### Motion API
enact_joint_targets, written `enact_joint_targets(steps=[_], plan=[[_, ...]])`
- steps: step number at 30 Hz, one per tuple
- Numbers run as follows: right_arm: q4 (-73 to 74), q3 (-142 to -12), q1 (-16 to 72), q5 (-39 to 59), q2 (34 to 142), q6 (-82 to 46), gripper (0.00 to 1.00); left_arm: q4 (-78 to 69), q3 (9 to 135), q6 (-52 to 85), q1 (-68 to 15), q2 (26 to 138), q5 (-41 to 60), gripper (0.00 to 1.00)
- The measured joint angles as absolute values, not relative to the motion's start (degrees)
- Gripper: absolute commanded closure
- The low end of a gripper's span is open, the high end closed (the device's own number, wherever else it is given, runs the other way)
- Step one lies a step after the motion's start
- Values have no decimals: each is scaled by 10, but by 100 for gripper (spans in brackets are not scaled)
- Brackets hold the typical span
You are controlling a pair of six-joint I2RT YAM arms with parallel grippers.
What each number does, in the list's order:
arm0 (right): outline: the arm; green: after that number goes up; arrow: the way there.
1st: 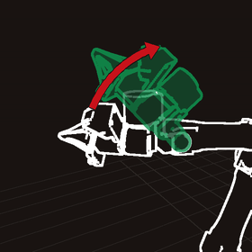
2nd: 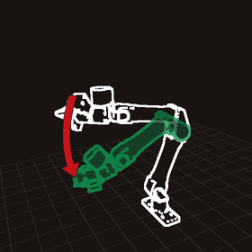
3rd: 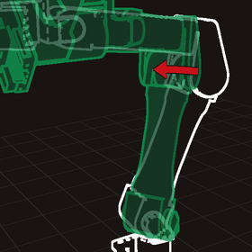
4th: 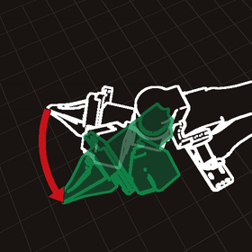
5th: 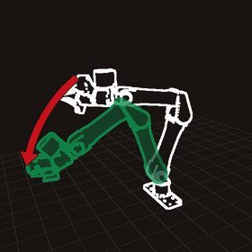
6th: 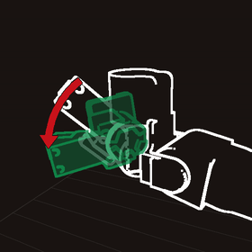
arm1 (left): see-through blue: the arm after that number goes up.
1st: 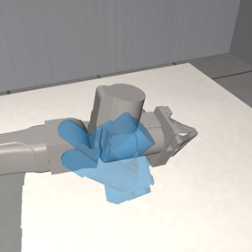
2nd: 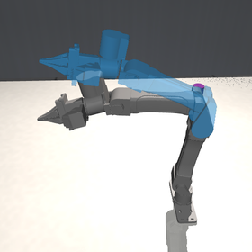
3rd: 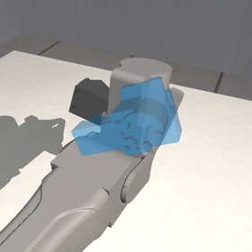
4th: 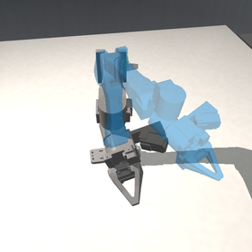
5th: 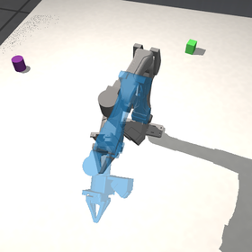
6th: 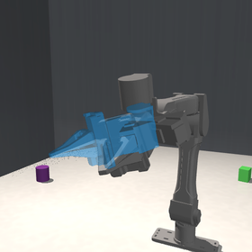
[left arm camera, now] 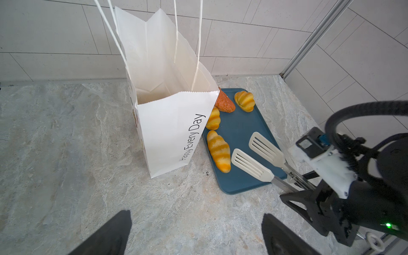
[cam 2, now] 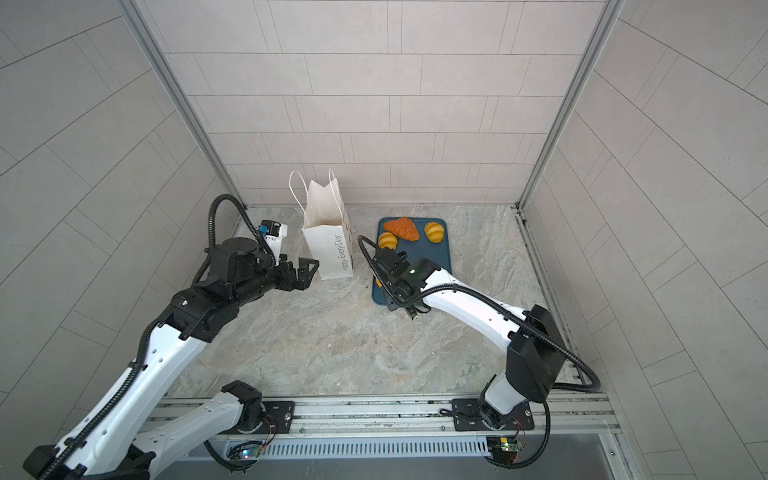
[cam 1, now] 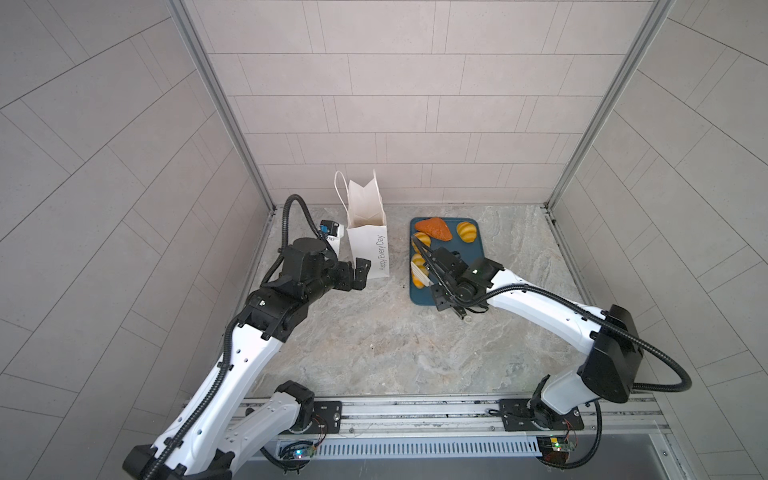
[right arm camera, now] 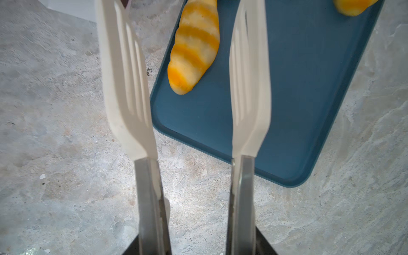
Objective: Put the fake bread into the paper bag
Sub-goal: 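Withdraw the tongs from the bag back over the tray with right gripper, then lower open tongs around yellow bun on tray while left gripper shifts toward bag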
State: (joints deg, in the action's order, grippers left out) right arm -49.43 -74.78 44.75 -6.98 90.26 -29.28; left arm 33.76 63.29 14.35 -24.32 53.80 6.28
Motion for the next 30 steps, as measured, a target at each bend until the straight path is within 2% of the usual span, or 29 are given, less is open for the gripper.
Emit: enact_joint_targets(steps=[11,18,30], plan=[[-482,-750,450,-100,988,-312,46,337,630,145,-251,538,64,0],[-482,-759,449,-108,1013,-318,46,338,620,146,-292,554,59,0],[-486,-731,406,-110,1000,-309,46,336,602,153,-327,569,41,0]])
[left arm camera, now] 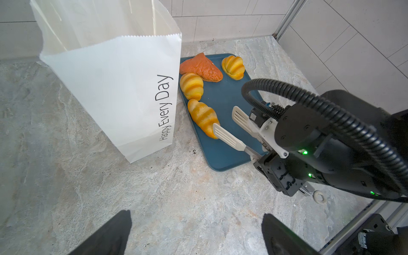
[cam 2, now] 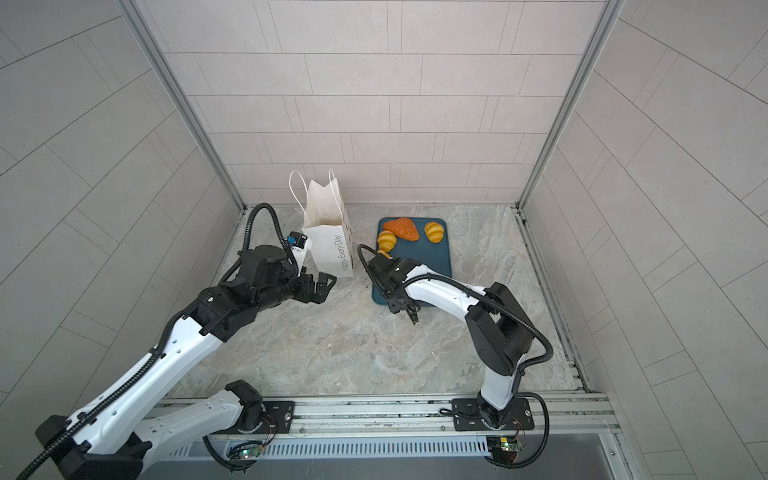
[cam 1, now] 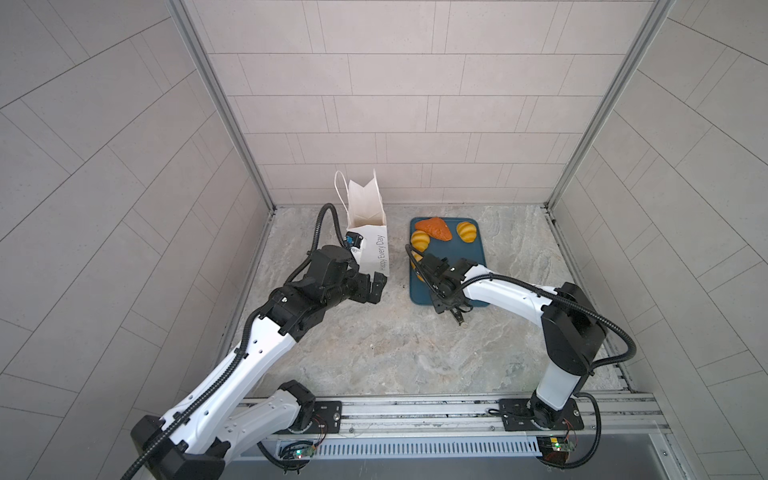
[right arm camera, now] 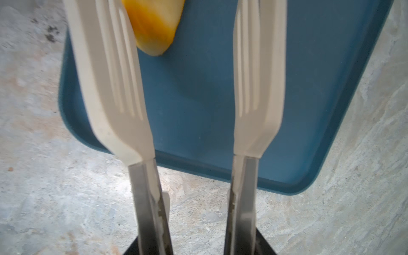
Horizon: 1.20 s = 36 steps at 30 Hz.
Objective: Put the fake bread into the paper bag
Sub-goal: 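Lower open tongs around yellow bun on tray while left gripper shifts toward bag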
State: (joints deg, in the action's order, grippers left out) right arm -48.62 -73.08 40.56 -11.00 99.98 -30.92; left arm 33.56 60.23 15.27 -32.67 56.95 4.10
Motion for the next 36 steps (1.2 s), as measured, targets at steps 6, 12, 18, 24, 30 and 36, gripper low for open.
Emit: enact_joint_targets(steps=[6,12,18,24,30,36], plan=[[-499,-722,382,-120,978,-300,46,329,602,155,-327,572,37,0],[-500,-716,392,-118,952,-286,44,328,602,156,-327,576,36,0],[-495,-705,401,-118,931,-265,43,328,602,156,-327,577,36,0],[-490,-701,389,-117,932,-249,42,328,602,156,-327,577,36,0],[-480,-719,382,-108,964,-228,42,328,602,156,-327,577,33,0],[-472,-731,375,-95,994,-214,42,328,602,157,-327,577,31,0]])
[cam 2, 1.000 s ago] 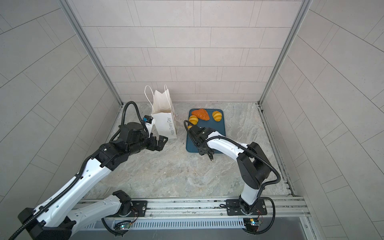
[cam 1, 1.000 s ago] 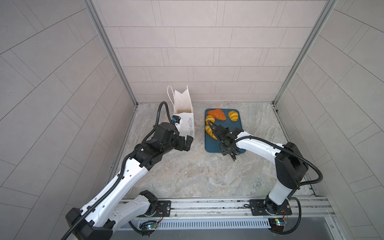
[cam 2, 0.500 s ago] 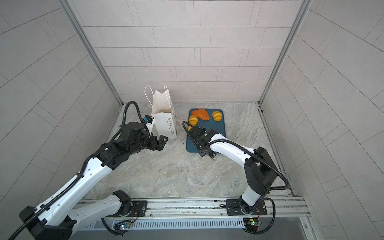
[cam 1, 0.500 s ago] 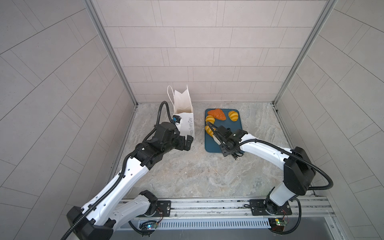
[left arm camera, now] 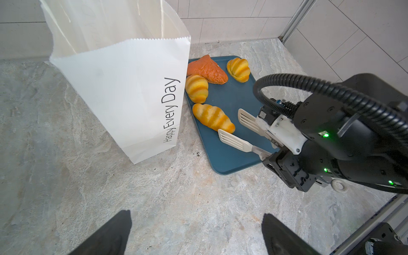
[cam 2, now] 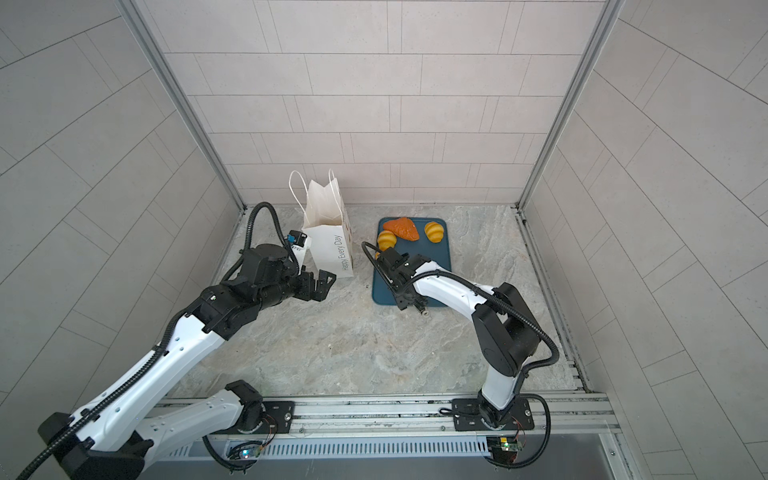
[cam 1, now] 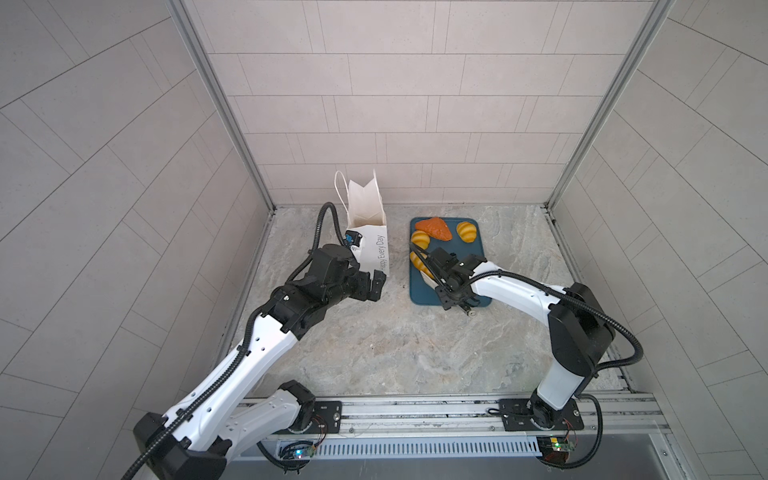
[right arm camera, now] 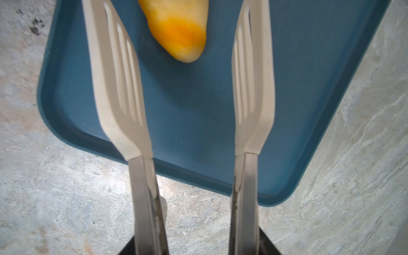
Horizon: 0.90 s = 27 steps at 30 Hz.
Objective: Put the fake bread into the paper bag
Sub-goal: 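Lower open tongs around yellow bun on tray while left gripper shifts toward bag, then close the tongs on the yellow bun and lift it with right gripper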
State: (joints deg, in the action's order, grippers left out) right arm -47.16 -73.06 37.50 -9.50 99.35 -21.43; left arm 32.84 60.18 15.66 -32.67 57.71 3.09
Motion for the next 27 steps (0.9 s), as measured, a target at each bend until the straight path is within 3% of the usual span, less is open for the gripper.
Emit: enact_joint_targets(steps=[18,27], plan=[[-470,-803,347,-74,1066,-179,43,328,602,157,-327,577,23,0],[-474,-822,345,-64,1084,-166,52,328,602,156,-327,578,23,0]])
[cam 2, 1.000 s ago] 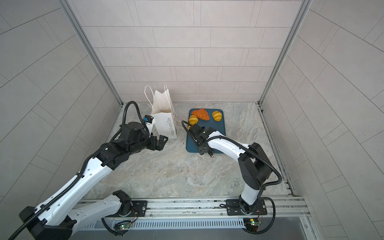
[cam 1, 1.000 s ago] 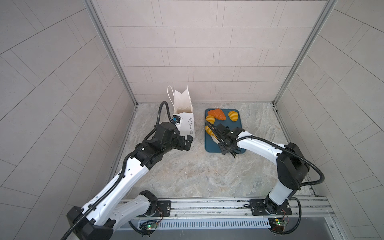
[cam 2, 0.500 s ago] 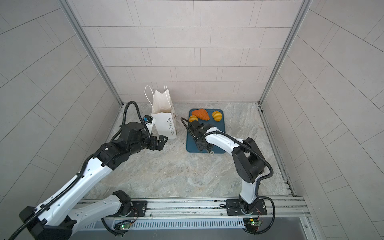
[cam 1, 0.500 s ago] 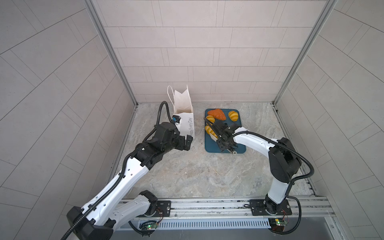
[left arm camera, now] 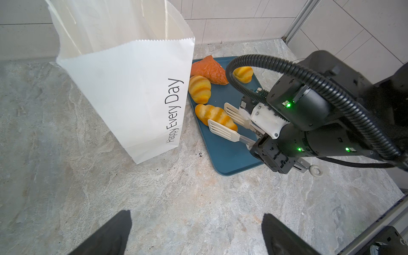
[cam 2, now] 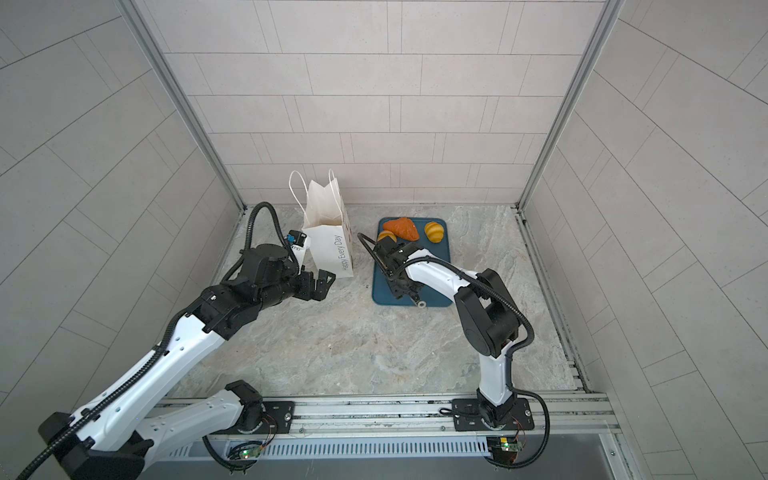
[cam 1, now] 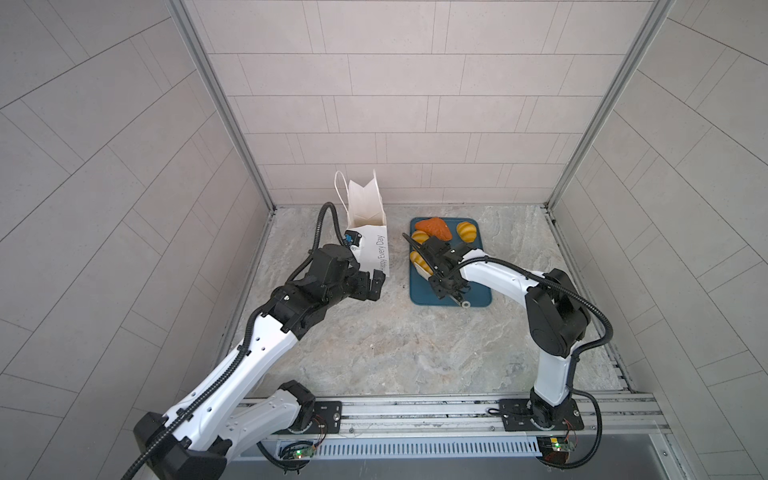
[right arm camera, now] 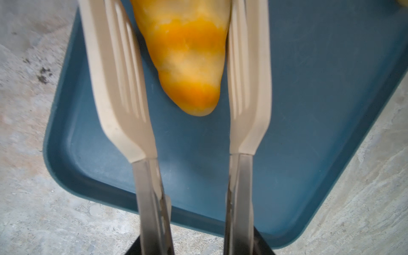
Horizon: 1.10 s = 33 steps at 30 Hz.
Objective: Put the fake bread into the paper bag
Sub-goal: 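Close the tongs on the yellow bun and lift it with right gripper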
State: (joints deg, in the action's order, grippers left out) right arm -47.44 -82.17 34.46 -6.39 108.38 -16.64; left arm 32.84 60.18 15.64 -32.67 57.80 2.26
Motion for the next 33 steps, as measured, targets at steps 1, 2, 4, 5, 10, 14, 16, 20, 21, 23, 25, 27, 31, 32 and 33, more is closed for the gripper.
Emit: enact_joint_targets(steps=[1,2,4,5,10,14,16,20,21,23,25,27,31,32,33], plan=[[-476,-822,344,-63,1084,-166,53,328,602,156,-327,578,23,0],[-478,-822,343,-63,1084,-165,56,328,602,156,-327,578,23,0],[-479,-820,341,-62,1084,-164,60,328,602,156,-327,578,23,0],[-479,-819,339,-60,1083,-163,62,328,602,157,-327,578,23,0],[-479,-797,329,-50,1069,-163,66,328,602,157,-327,578,23,0],[-483,-782,324,-42,1040,-163,67,328,602,159,-327,578,23,0],[-482,-777,323,-39,1025,-163,68,328,602,161,-329,578,23,0],[-478,-757,323,-32,990,-163,68,328,602,161,-340,578,23,0],[-475,-748,322,-29,980,-163,68,328,602,161,-344,578,23,0],[-471,-735,322,-23,963,-163,69,328,602,161,-351,578,23,0],[-469,-723,321,-18,948,-164,69,328,602,161,-356,579,23,0],[-467,-716,321,-15,934,-165,70,328,603,161,-358,582,23,0],[-464,-706,321,-11,911,-169,70,321,603,161,-361,584,21,0],[-461,-704,321,-9,905,-170,70,317,603,161,-361,584,19,0],[-460,-701,321,-6,898,-172,70,316,604,161,-361,584,18,0]])
